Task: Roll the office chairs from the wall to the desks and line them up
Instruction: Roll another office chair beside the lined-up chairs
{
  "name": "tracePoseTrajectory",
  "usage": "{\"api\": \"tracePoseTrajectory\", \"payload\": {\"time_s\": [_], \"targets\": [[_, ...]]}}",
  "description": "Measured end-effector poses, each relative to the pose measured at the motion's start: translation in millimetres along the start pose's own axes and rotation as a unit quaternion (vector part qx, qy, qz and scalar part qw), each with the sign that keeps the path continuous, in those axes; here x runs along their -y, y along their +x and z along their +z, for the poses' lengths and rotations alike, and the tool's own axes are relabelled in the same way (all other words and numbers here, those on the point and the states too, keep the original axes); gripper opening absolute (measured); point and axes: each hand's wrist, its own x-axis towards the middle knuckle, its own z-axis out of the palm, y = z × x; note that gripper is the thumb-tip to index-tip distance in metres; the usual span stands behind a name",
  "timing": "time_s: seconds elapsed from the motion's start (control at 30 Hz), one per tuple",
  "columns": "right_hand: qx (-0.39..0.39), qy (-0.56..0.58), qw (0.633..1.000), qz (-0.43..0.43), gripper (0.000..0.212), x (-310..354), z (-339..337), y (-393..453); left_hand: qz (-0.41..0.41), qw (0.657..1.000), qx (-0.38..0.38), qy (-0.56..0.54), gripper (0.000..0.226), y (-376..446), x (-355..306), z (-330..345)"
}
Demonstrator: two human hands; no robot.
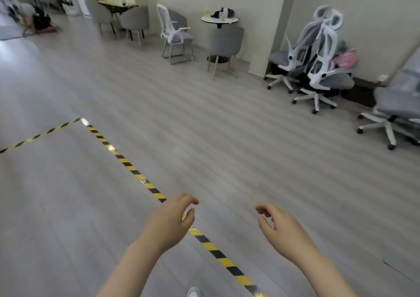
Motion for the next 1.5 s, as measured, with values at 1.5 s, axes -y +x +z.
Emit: {"api": "tracePoseTrajectory", "payload": {"time_s": [1.5], "targets": [[-0.166,0.008,0.977,0.133,0.025,-239.2,-414.2,891.3,0.199,0.974,0.106,-0.003,0.022,1115.2,-159.8,46.0]]}}
